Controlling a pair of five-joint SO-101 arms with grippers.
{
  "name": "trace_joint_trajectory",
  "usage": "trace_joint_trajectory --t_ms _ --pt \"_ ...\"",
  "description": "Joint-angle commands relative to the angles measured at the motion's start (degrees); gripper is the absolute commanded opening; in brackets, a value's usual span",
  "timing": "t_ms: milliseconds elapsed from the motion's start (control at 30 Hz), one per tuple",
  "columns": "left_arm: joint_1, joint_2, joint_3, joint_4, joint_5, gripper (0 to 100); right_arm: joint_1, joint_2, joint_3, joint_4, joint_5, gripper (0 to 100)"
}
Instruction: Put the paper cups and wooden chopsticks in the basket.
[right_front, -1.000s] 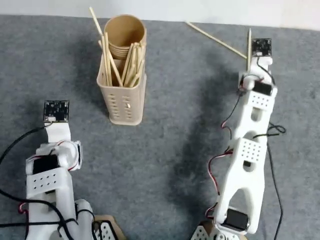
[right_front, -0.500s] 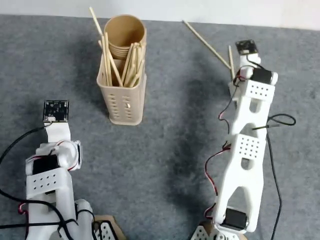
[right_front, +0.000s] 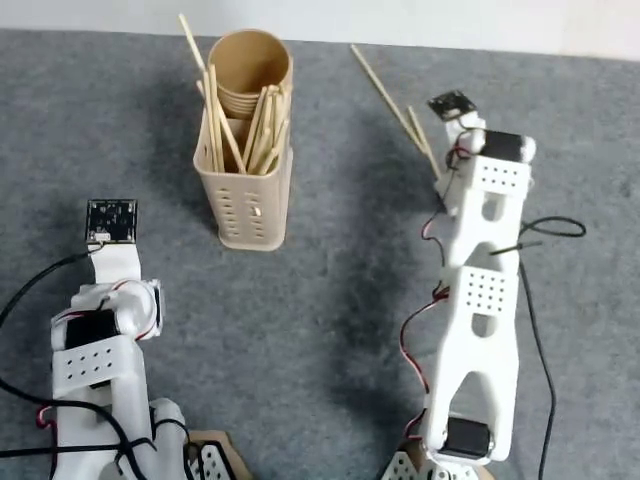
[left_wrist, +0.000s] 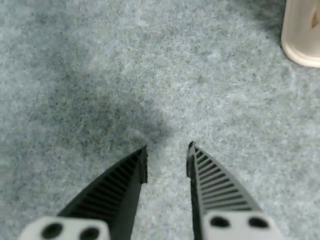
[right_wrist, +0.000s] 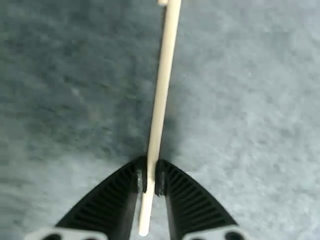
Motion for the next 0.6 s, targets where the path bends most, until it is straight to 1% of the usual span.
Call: trace_joint_trajectory --t_ms 0,67,133,300,367,467,567 --pt "-0.22 -0.84 -0.22 -0.97 0.44 14 -3.91 -4.44 -6.02 1.1 1.49 0.6" --pt "-0.22 -0.84 -0.22 -0.97 0.44 14 -5.76 -4.44 -6.11 1.1 2.2 0.6" --pt "-0.22 -0.84 -0.22 -0.97 0.44 14 -7.69 -4.44 -6.2 1.1 1.14 0.6" --pt "-0.22 -0.75 -0.22 -2.46 0.44 14 -9.98 -6.55 -5.76 1.27 -8.35 0.6" --pt "-0.22 -0.75 -0.22 -2.55 0.44 14 -10.15 -7.87 -3.74 1.27 -10.37 0.6" --pt "-0.22 -0.75 -0.22 -2.55 0.44 14 -11.56 -12.88 7.43 1.27 -11.69 0.6" --pt "-0.22 -0.75 -0.22 -2.55 0.44 14 -13.05 -21.76 26.59 1.19 -11.87 0.6"
